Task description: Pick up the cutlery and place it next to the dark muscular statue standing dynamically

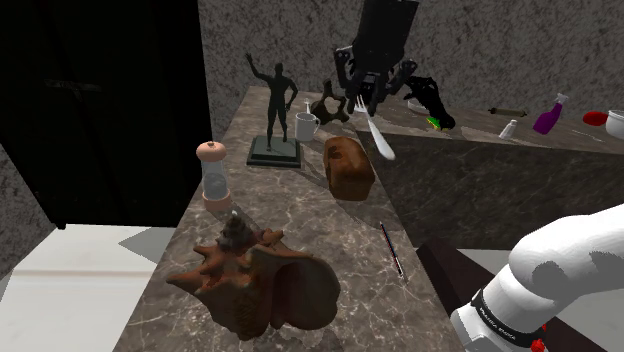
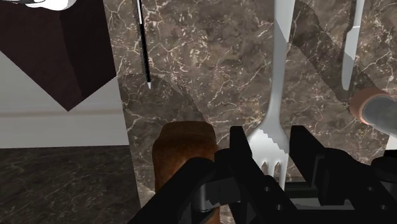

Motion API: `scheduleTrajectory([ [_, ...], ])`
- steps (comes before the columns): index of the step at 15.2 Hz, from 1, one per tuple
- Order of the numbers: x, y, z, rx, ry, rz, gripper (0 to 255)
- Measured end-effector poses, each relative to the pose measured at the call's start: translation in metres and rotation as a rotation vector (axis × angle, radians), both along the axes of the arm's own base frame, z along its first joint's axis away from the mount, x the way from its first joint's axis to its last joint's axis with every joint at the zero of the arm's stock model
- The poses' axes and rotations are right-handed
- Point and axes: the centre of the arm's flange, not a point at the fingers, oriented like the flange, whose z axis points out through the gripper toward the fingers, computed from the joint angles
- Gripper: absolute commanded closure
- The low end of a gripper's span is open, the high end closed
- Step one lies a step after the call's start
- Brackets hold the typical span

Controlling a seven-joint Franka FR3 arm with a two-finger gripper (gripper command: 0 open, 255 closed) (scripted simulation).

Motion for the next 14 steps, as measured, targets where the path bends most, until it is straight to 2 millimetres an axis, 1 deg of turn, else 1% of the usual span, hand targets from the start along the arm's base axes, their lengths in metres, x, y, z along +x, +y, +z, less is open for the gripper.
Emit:
scheduleTrajectory([
  [14,0.0,0.0,0.073,0.0,0.0,0.0,255],
])
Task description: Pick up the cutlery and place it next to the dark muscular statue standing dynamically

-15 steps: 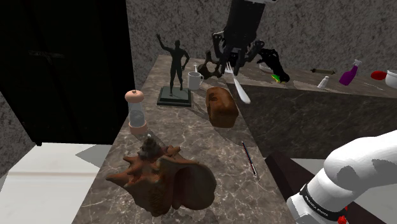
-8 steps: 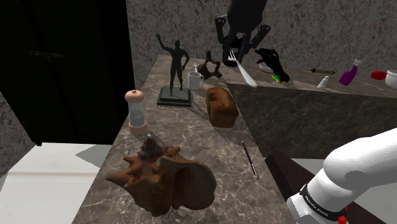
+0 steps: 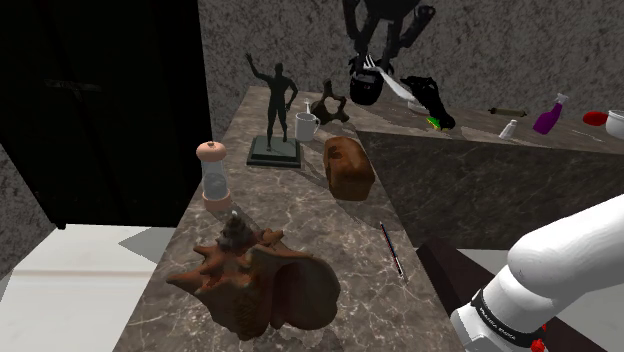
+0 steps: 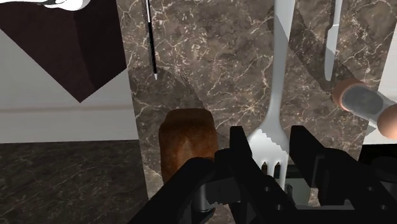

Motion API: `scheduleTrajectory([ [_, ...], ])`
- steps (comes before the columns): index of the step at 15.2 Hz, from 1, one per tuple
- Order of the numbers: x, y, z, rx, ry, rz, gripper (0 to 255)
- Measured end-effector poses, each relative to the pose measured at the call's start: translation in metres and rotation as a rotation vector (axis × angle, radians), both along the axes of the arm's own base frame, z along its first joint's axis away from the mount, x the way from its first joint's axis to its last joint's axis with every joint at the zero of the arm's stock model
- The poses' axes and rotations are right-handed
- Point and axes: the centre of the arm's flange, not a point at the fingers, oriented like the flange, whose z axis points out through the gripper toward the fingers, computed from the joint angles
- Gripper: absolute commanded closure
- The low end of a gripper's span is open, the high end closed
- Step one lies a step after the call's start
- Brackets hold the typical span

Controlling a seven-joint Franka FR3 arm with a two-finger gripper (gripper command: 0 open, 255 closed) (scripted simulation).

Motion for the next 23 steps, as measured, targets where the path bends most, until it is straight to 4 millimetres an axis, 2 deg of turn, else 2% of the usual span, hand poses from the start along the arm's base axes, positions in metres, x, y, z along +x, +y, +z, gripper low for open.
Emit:
scheduleTrajectory([
  [4,0.035,-0.016,0.004,0.0,0.0,0.0,255],
  [9,0.1,-0.042,0.005,0.001,0.0,0.001,255],
  [14,0.154,-0.064,0.008,0.001,0.001,0.001,255],
  [17,0.162,-0.071,-0.004,-0.001,0.001,-0.001,255],
  [23,0.163,-0.071,-0.036,0.0,0.001,0.0,255],
])
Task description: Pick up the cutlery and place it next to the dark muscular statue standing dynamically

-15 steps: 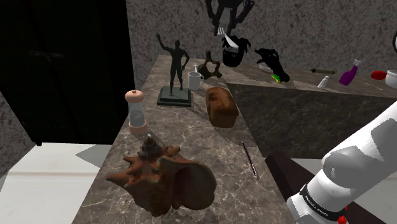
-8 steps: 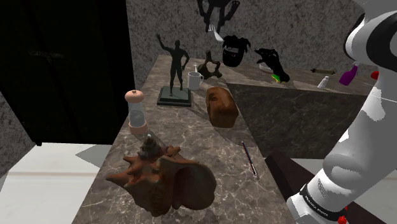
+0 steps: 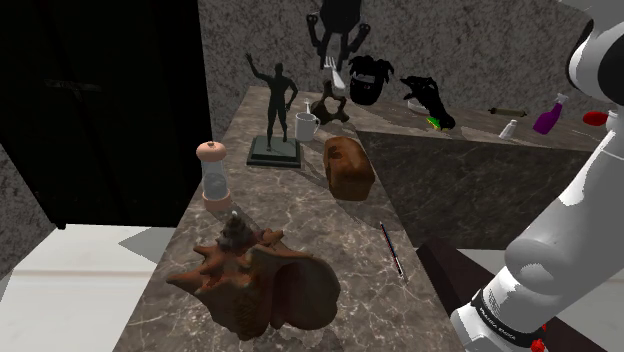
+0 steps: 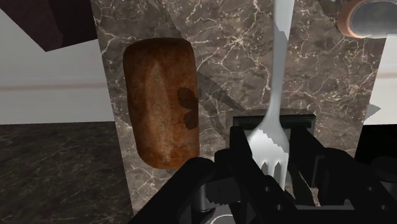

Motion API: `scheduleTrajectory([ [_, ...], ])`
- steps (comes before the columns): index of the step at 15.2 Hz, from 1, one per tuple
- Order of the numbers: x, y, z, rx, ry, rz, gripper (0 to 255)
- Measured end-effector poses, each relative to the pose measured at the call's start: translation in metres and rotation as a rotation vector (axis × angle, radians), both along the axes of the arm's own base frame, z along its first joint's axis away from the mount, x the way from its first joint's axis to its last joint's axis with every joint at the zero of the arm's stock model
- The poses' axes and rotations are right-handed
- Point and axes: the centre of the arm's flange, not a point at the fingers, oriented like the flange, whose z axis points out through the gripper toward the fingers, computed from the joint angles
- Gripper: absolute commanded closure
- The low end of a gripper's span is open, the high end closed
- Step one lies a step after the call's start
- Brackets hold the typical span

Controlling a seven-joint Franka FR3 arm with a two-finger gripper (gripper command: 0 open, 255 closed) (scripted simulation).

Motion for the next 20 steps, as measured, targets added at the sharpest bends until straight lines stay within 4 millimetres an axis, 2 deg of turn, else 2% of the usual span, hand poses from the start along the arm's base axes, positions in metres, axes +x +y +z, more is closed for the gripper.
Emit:
scheduleTrajectory([
  [20,0.0,0.001,-0.105,0.0,0.0,0.0,255],
])
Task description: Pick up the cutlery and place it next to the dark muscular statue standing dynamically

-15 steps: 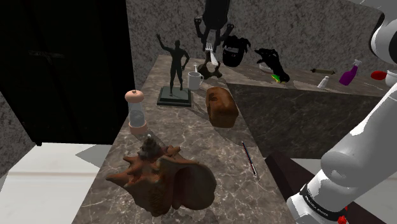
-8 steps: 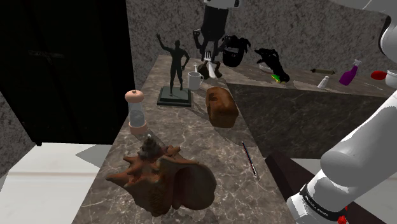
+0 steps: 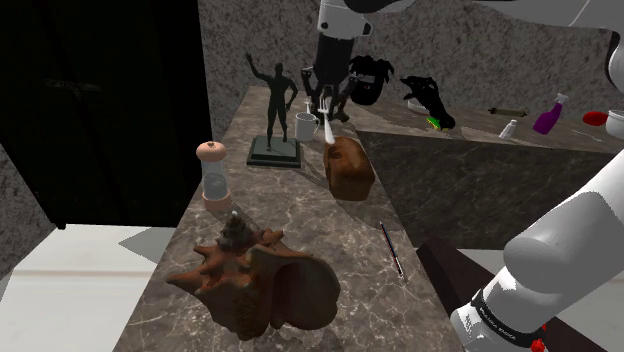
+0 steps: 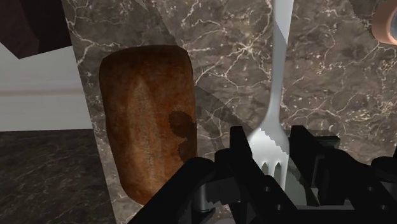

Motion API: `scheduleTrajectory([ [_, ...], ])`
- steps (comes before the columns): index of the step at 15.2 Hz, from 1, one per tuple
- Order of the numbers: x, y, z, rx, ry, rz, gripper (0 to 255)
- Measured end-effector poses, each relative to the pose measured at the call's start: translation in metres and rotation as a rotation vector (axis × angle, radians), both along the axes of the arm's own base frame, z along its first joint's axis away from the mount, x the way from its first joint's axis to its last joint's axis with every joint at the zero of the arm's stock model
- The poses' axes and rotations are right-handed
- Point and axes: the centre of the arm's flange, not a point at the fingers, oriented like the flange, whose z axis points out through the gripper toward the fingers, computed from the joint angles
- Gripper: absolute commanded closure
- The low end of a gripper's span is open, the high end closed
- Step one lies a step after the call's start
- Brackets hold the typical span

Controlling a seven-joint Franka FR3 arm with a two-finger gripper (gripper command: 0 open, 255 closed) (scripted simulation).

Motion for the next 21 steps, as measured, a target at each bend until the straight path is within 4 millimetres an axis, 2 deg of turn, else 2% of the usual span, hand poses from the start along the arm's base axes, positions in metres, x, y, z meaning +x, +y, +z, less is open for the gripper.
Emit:
scheduleTrajectory([
  [21,0.0,-0.001,-0.111,0.0,0.0,0.0,255],
])
